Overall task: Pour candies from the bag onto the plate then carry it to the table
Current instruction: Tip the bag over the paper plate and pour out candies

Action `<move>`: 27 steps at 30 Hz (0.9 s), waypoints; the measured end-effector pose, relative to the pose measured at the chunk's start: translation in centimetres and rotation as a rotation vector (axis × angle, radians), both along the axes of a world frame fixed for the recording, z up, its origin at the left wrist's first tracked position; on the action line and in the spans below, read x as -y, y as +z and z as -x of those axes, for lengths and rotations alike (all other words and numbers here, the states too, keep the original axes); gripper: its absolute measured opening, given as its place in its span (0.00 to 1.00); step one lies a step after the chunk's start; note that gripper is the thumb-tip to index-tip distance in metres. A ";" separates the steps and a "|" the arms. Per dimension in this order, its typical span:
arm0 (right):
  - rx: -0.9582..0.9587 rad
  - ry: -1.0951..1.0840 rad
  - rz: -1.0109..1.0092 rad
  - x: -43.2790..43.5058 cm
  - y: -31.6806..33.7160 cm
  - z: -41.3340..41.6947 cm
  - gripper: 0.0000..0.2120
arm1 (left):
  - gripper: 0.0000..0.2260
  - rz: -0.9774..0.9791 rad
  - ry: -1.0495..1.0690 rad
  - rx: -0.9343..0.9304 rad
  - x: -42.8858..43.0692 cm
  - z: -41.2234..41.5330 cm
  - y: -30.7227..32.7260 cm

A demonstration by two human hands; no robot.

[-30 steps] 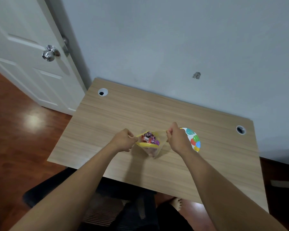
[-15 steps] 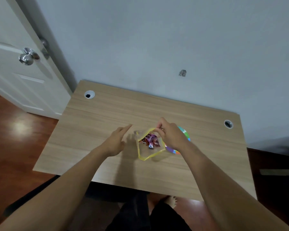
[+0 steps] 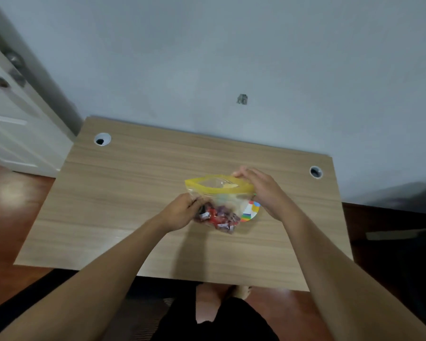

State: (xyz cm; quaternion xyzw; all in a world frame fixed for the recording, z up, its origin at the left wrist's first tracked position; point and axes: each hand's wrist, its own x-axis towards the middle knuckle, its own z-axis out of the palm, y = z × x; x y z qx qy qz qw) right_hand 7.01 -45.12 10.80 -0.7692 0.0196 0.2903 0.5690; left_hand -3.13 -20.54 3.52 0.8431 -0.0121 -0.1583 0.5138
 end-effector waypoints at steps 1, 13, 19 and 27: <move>-0.071 -0.063 -0.061 0.9 -0.5 -0.1 0.20 | 0.22 0.035 0.019 -0.022 0.5 -0.1 -0.1; -0.232 0.021 0.070 7.2 -9.2 3.1 0.41 | 0.25 0.159 0.102 -0.331 9.8 -1.6 -2.7; -0.118 0.044 0.132 9.7 -10.5 3.8 0.31 | 0.18 0.274 0.170 -0.390 13.2 -2.4 -4.9; -0.084 0.052 0.344 10.8 -14.2 4.0 0.21 | 0.25 0.216 0.301 -0.518 15.4 -3.0 -7.8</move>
